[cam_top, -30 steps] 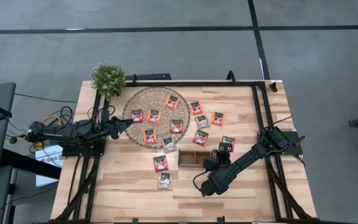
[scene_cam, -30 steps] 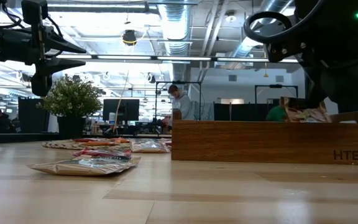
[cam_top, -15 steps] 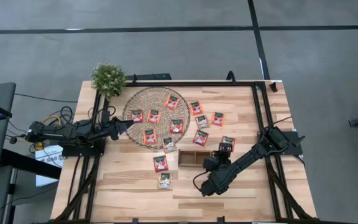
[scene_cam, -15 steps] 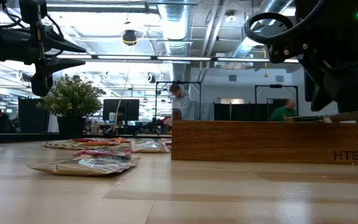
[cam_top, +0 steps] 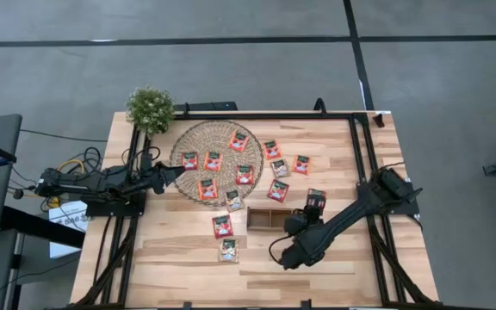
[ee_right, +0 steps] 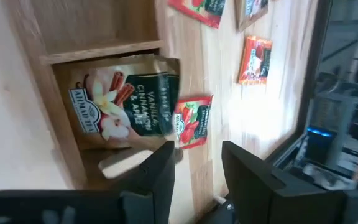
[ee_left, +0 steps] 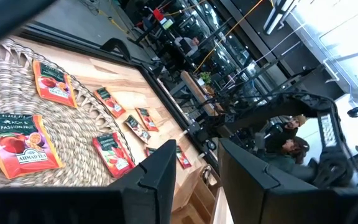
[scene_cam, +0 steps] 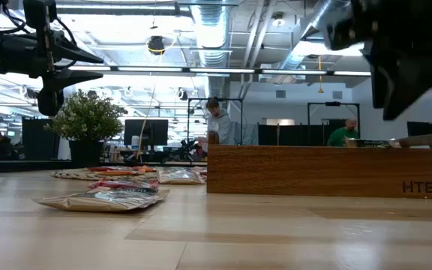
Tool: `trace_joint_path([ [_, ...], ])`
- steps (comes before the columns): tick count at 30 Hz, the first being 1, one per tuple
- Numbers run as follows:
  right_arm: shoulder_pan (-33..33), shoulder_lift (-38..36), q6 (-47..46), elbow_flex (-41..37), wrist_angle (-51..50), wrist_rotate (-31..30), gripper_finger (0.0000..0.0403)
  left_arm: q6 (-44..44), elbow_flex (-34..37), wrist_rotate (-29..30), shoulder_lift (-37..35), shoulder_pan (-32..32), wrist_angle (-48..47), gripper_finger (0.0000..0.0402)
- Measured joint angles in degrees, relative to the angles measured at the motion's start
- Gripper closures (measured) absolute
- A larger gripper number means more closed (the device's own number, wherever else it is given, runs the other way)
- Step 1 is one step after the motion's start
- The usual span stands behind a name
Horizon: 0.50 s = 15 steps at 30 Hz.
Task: Pick & Place Tea
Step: Put the bottom brown tea bag into the right slot of the wooden organizer
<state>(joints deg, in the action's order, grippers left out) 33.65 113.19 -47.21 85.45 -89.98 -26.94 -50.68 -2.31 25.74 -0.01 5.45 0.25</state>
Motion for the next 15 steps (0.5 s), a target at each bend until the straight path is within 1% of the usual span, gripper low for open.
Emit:
trace_joint_path([
  [9, -0.79, -12.71, -2.66, 0.09, -0.06, -0.44, 0.0295, 0.00, 0.00, 0.00, 0.00, -0.02, 0.00, 0.0291],
  [12, -1.47, -14.40, -3.75, 0.09, 0.48, -1.79, 0.0302, 0.02, 0.00, 0.00, 0.00, -0.02, 0.00, 0.0291],
  [15, -2.57, -14.06, -2.13, 0.09, 0.66, -1.51, 0.0311, 0.02, 0.00, 0.00, 0.00, 0.00, 0.00, 0.0291],
])
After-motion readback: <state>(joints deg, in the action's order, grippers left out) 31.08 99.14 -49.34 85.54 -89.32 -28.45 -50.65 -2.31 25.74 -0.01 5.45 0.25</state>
